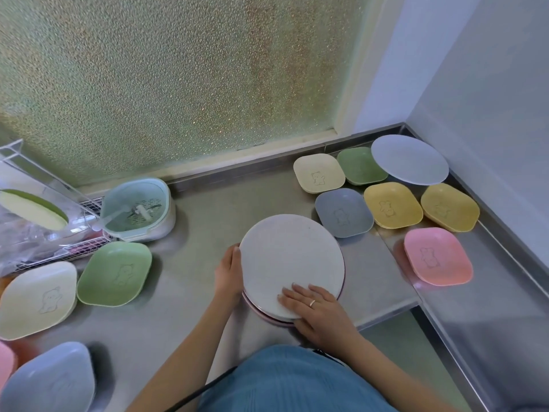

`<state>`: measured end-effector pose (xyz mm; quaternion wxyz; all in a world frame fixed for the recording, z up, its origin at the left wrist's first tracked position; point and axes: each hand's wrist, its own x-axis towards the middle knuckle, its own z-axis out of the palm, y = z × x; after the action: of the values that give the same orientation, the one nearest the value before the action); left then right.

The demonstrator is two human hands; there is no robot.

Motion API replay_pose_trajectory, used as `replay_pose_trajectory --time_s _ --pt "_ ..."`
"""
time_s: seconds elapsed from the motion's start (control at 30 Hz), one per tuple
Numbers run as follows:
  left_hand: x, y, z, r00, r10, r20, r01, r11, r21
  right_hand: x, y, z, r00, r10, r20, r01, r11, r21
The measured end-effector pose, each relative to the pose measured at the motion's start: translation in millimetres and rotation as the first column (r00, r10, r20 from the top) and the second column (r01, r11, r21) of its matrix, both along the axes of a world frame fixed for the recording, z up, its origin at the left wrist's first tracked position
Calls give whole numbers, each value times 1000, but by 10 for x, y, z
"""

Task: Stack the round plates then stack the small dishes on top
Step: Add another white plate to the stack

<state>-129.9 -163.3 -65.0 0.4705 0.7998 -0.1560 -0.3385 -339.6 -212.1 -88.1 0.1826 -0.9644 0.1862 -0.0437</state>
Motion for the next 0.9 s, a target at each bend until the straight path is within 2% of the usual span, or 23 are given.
replay_pose_trajectory --time_s 0.13,0.3,0.47,0.6,0.7,0.77,0.83,0.9 --pt "-5 -19 -84 999 -48 21 48 999 -2 -59 -43 17 994 -44 -98 48 998 46" --pt "-55 -45 -113 1000 -1 -17 1 1000 -20 -166 -95 -65 981 -7 -192 -20 990 -138" --pt "-23 -128 -126 1000 -3 25 3 1000 -10 -143 -215 -90 971 12 -239 -56 982 -178" --pt "-21 -255 -109 998 56 38 -56 998 -2 -97 -417 -88 962 47 -268 -103 974 -200" --pt "-9 -328 -128 977 19 211 -35 997 71 -110 -581 -66 971 65 -228 -98 986 -134" --pt "15 -429 -110 920 -93 381 39 988 148 -123 -709 -7 986 38 -160 -49 996 -68" --pt "30 -617 -49 841 -221 494 137 970 201 -122 -913 55 996 -46 -73 43 998 -44" --pt "27 -868 44 776 -320 544 235 946 222 -110 -1222 106 981 -192 9 192 977 -94"
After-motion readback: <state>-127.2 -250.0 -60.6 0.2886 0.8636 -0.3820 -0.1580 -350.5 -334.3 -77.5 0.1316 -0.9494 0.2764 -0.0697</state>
